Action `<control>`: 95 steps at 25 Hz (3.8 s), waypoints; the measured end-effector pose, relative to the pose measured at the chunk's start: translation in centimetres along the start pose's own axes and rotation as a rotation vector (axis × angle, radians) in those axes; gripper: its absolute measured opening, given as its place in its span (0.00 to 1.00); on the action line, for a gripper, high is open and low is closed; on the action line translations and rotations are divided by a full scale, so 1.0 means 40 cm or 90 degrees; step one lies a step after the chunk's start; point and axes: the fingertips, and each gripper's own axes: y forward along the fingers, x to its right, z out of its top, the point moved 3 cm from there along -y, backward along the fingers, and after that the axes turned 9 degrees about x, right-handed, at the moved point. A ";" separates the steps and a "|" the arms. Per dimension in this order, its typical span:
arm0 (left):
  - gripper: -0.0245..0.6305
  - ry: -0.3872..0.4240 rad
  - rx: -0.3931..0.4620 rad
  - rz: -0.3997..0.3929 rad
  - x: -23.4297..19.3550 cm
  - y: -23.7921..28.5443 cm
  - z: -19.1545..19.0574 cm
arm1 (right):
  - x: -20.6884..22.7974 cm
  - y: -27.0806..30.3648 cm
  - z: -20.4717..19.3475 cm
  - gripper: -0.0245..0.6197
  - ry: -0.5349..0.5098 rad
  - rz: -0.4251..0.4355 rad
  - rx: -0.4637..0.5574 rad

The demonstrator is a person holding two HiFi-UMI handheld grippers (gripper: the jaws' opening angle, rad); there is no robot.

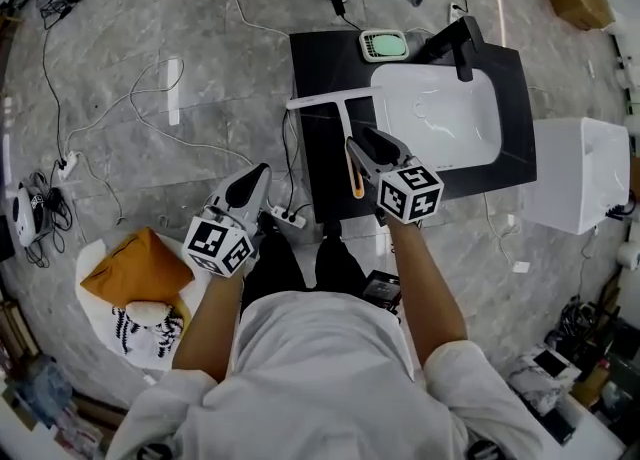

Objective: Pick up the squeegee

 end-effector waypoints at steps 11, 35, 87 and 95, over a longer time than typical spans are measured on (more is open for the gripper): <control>0.05 -0.020 -0.036 -0.016 -0.058 0.015 -0.058 | 0.081 0.111 -0.112 0.26 0.003 -0.089 -0.114; 0.05 -0.044 -0.064 -0.020 -0.084 0.000 -0.112 | 0.105 0.183 -0.164 0.19 -0.007 -0.131 -0.195; 0.05 0.243 0.202 -0.072 0.265 0.111 0.684 | -0.225 -0.402 0.772 0.17 -0.184 0.059 0.493; 0.05 0.308 0.215 -0.072 0.366 0.097 0.787 | -0.223 -0.528 0.799 0.17 -0.231 0.020 0.529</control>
